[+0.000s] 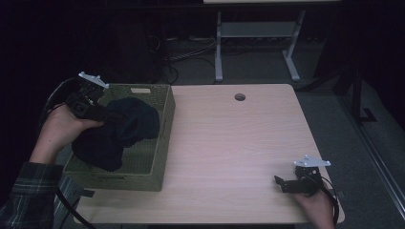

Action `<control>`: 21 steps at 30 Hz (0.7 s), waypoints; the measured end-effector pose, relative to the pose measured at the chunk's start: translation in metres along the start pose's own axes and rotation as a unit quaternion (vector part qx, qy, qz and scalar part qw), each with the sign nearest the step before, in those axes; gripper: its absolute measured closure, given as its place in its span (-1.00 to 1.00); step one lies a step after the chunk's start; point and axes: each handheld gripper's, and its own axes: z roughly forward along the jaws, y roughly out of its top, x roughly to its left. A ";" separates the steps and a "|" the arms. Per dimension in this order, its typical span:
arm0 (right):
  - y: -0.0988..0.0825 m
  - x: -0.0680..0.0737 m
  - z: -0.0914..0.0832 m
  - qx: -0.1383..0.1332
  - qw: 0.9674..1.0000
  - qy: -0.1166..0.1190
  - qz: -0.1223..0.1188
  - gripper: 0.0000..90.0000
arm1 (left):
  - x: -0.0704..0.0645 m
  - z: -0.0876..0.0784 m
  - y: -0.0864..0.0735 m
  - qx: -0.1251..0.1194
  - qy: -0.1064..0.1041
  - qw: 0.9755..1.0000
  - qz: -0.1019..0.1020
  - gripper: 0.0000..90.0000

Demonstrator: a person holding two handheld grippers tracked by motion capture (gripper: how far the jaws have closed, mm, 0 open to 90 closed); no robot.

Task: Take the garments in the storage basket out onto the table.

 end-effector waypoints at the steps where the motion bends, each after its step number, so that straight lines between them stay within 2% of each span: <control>1: 0.000 0.000 0.000 0.000 1.000 0.000 0.000 -0.93 | -0.001 -0.001 0.001 -0.001 0.000 1.000 0.000 0.61; 13: 0.000 0.000 0.000 0.000 1.000 0.001 0.001 -0.93 | -0.011 -0.015 0.012 -0.030 -0.009 0.999 0.013 0.61; 21: 0.000 0.000 0.000 0.000 1.000 0.001 0.001 -0.93 | -0.021 -0.022 0.022 -0.035 -0.014 0.999 0.023 0.61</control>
